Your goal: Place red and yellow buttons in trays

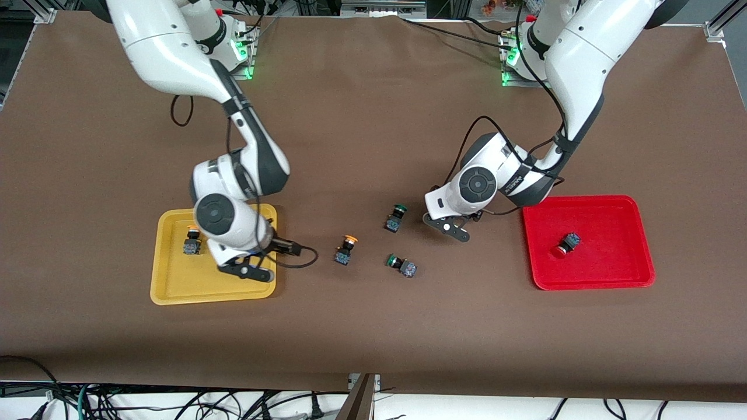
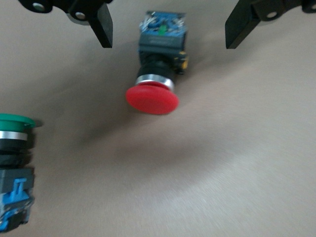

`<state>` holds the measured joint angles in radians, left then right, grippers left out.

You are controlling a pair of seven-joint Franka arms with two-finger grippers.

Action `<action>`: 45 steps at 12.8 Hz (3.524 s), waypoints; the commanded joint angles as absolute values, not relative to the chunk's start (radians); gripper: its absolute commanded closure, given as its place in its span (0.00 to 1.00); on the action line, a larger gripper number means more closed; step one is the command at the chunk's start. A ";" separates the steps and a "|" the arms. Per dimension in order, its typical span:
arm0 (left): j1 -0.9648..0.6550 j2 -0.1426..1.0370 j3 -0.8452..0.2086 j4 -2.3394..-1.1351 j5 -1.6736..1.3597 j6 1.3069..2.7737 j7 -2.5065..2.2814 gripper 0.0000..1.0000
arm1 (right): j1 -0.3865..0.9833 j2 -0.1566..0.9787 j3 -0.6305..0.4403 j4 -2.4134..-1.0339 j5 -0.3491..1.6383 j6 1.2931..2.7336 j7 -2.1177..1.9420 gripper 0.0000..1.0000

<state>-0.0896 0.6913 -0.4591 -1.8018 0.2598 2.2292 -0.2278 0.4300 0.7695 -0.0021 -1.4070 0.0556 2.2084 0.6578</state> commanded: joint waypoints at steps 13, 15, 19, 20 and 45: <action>0.015 0.598 -0.456 -1.717 0.348 2.001 -0.051 0.93 | 0.612 0.966 -0.037 -1.272 0.040 2.428 0.868 0.51; 0.081 0.578 -0.456 -1.668 0.348 1.906 0.085 0.93 | 0.611 0.968 -0.038 -1.272 0.040 2.427 0.865 0.90; 0.298 0.529 -0.449 -1.661 0.350 1.867 0.442 0.91 | 0.595 0.918 -0.057 -1.270 0.029 2.293 0.792 1.00; 0.363 0.531 -0.449 -1.661 0.351 1.877 0.554 0.91 | 0.582 0.875 -0.069 -1.267 0.032 2.220 0.719 1.00; 0.105 0.208 -0.289 -1.502 0.092 1.661 0.015 0.00 | 0.318 0.468 -0.162 -1.368 0.051 1.545 0.084 0.00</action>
